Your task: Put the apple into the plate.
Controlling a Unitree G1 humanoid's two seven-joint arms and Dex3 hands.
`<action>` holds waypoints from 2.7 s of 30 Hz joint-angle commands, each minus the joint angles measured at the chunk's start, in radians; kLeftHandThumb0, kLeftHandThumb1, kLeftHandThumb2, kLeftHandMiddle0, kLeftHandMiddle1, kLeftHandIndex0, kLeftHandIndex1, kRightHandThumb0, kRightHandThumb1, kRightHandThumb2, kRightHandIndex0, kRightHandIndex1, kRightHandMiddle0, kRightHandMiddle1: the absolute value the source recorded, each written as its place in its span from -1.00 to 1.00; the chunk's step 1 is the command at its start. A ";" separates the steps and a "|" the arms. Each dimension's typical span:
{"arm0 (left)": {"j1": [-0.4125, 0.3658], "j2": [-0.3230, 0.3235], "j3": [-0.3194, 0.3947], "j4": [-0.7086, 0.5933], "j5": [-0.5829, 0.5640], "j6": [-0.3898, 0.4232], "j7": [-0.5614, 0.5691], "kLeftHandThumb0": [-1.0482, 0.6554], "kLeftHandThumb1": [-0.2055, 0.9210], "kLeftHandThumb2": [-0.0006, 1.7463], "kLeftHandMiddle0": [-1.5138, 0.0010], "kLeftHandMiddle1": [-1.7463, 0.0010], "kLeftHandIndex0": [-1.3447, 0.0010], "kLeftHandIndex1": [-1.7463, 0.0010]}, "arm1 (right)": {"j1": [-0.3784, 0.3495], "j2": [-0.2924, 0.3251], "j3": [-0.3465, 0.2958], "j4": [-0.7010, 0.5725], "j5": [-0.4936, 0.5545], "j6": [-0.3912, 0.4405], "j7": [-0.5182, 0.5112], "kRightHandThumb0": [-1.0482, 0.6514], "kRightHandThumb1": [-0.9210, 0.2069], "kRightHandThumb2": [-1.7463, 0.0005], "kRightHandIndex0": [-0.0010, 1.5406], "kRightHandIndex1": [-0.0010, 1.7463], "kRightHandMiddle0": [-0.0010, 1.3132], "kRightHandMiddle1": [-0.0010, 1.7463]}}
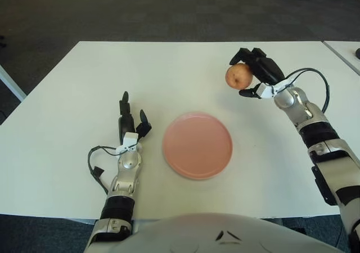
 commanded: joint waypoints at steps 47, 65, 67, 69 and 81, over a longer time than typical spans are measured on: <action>-0.007 0.009 -0.001 0.001 0.003 0.013 -0.009 -0.65 1.00 0.08 0.73 0.99 1.00 0.55 | 0.423 -0.102 -0.071 -0.695 0.340 -0.130 0.588 0.23 0.51 -0.78 0.10 0.83 -0.12 1.00; -0.005 0.005 -0.005 0.003 0.004 0.000 -0.011 -0.63 1.00 0.08 0.73 0.99 1.00 0.56 | 0.457 -0.038 -0.014 -0.706 0.240 -0.153 0.569 0.23 0.42 -0.75 0.01 0.92 -0.19 1.00; -0.005 0.004 -0.005 0.004 0.005 -0.002 -0.011 -0.63 1.00 0.08 0.73 0.99 1.00 0.56 | 0.456 -0.028 -0.010 -0.704 0.228 -0.147 0.566 0.23 0.40 -0.74 0.00 0.93 -0.20 1.00; -0.005 0.002 -0.005 0.005 0.002 -0.002 -0.013 -0.63 1.00 0.09 0.73 0.99 1.00 0.55 | 0.451 -0.014 -0.003 -0.696 0.207 -0.144 0.558 0.23 0.40 -0.74 0.00 0.93 -0.21 1.00; -0.004 -0.010 -0.007 0.003 -0.003 -0.001 -0.014 -0.63 1.00 0.07 0.73 1.00 1.00 0.55 | 0.409 0.045 0.029 -0.647 0.130 -0.156 0.519 0.23 0.38 -0.73 -0.01 0.95 -0.22 1.00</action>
